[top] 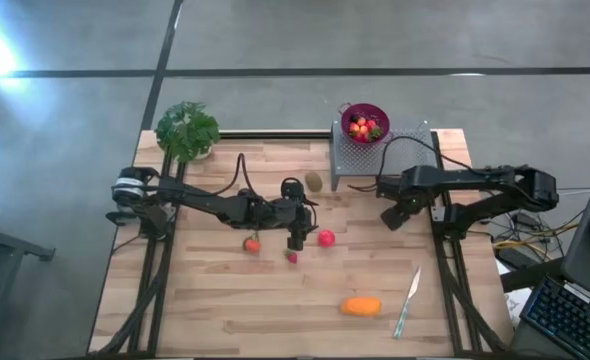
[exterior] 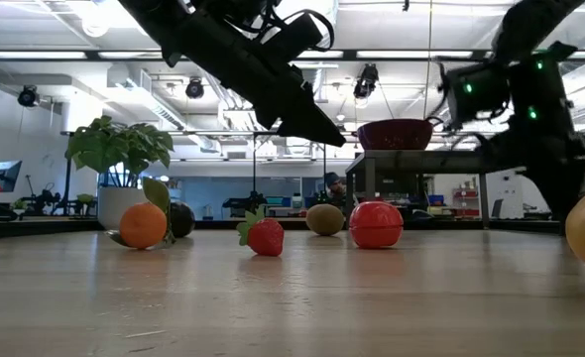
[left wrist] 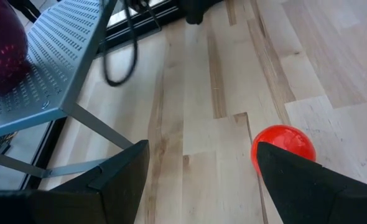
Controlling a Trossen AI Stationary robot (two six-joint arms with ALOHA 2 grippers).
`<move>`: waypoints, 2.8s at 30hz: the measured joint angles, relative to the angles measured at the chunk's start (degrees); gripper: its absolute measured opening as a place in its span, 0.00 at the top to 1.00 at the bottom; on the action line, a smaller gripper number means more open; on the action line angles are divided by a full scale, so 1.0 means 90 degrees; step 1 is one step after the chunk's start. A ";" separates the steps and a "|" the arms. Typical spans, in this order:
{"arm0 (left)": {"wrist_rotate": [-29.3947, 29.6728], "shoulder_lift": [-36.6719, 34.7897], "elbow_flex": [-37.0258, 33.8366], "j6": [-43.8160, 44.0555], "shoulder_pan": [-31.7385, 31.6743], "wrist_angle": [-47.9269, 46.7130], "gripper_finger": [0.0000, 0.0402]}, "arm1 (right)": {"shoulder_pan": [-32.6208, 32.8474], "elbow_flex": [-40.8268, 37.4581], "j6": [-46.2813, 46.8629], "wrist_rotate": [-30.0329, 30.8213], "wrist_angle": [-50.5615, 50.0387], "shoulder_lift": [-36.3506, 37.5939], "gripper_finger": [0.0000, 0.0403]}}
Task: Pick & Place Fruit
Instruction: Put the blackberry into the violet strainer bowl on the shelf, then put the strawberry into the violet strainer bowl on the shelf
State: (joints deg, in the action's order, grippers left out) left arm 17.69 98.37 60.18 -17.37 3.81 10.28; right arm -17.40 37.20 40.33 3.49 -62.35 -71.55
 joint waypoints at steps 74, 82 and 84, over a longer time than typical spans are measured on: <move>-0.0003 0.0000 -0.0049 0.0003 0.0002 -0.0002 0.25 | -0.2932 0.6475 -0.3851 0.0349 -0.0205 -0.2724 0.47; -0.0004 0.0000 -0.0049 0.0002 0.0002 -0.0007 0.25 | -0.2820 0.7059 -0.3889 0.0350 -0.0883 -0.2540 0.47; -0.0004 0.0000 -0.0049 0.0002 0.0002 -0.0019 0.25 | -0.2707 0.7116 -0.3882 0.0349 -0.1024 -0.2416 0.48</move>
State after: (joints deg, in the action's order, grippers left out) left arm 17.65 98.37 59.75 -17.34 3.84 10.11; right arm -41.76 101.25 5.39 6.63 -71.57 -93.30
